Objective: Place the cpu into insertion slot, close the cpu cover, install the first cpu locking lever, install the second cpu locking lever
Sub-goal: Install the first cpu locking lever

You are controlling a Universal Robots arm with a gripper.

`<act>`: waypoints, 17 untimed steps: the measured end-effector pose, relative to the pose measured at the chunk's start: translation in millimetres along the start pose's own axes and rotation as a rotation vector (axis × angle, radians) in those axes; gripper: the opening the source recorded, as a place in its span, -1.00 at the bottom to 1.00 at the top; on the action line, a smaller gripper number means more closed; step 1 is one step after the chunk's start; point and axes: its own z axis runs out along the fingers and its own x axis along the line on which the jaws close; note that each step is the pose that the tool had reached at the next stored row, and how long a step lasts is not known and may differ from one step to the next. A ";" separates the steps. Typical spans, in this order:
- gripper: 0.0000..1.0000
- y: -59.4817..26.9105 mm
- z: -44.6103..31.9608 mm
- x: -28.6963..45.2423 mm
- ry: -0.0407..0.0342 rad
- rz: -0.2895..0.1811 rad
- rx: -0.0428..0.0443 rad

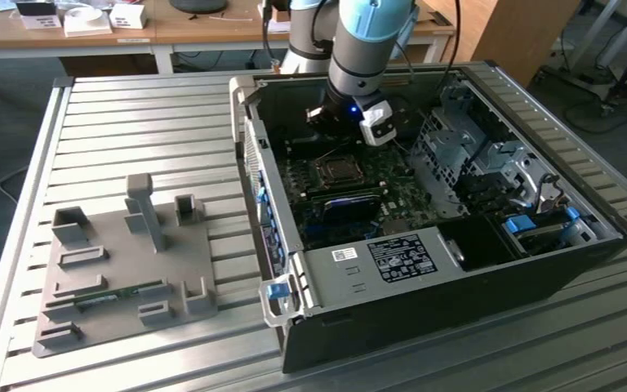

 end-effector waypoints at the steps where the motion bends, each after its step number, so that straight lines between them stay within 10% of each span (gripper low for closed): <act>1: -0.79 -0.1 0.1 0.3 -0.0004 0.001 0.0001; 7: -0.79 -0.5 1.0 0.6 -0.0161 0.048 0.0028; 17: -0.79 -0.9 0.9 3.5 -0.0174 0.051 0.0027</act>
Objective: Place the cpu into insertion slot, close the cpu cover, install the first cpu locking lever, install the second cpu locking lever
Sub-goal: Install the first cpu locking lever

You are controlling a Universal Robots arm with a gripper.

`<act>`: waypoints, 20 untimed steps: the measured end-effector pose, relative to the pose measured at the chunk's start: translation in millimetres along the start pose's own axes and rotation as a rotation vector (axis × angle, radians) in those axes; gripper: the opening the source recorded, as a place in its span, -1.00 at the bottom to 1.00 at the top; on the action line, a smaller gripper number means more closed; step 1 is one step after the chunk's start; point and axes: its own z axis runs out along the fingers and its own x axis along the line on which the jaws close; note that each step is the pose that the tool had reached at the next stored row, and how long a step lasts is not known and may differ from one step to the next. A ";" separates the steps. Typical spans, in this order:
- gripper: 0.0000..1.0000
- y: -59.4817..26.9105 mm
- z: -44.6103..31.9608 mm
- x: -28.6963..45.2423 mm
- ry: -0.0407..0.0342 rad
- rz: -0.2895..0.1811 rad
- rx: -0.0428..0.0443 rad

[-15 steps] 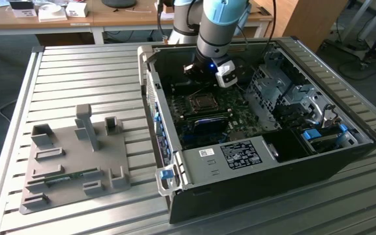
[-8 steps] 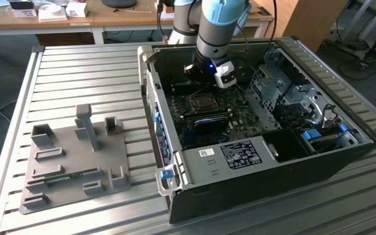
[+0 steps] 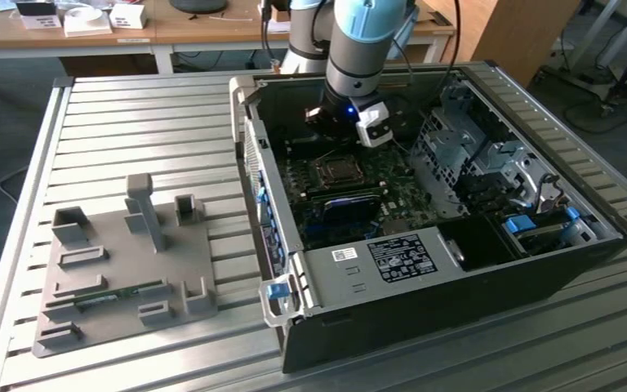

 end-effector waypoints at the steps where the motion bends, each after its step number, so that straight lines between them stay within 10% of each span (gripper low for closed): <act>1: -0.79 0.3 0.1 0.2 -0.0002 0.000 0.0001; 20: -0.79 3.2 4.3 1.4 -0.0002 0.001 0.0000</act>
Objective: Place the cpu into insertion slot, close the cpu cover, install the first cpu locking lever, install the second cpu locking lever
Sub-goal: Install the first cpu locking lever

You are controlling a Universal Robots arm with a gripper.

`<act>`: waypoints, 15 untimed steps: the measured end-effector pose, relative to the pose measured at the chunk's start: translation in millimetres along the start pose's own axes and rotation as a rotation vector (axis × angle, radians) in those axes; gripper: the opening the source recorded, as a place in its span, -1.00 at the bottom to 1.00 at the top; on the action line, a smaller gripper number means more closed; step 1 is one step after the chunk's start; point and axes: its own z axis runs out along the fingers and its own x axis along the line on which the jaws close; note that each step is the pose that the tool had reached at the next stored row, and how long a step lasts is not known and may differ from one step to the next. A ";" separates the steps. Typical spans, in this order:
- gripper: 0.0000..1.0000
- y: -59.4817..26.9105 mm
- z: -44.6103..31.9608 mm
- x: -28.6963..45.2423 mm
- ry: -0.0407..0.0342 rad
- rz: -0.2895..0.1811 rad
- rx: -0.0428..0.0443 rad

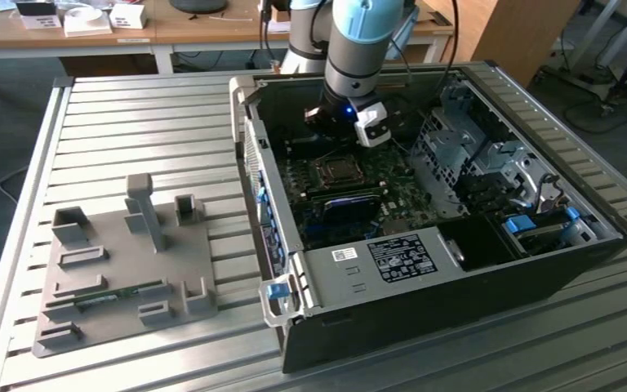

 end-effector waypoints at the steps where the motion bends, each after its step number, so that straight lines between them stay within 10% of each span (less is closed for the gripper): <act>1: -0.79 0.3 0.2 0.1 0.0000 0.000 0.0000; 15: -0.79 0.7 1.3 -0.4 -0.0002 0.001 0.0001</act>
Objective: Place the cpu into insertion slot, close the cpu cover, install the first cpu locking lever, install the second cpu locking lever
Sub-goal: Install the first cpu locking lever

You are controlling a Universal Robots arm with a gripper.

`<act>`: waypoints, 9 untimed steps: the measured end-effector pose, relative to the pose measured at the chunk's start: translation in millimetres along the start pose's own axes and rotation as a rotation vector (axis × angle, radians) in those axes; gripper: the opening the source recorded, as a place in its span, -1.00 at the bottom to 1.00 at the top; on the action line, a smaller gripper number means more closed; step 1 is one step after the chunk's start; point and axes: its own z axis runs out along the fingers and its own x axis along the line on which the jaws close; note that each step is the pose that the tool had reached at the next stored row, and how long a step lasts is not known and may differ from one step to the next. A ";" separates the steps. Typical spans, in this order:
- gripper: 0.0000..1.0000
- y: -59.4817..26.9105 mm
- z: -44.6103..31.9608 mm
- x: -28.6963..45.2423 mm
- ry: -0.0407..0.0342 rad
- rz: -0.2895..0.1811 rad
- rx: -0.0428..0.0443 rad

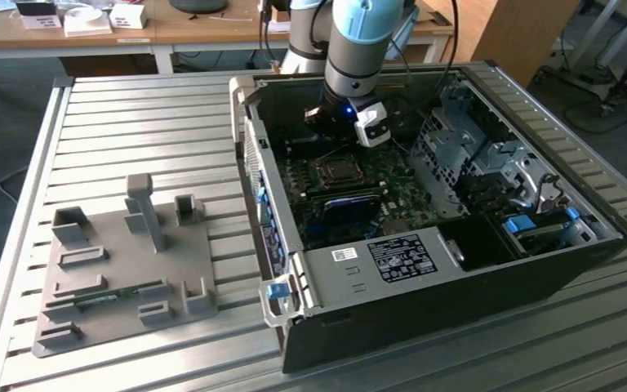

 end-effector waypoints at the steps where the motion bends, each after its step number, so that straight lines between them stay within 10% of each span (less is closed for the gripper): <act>1: -0.79 0.0 0.0 0.0 0.0000 0.000 0.0000; 9: -0.79 0.0 0.0 0.0 0.0028 0.002 -0.0129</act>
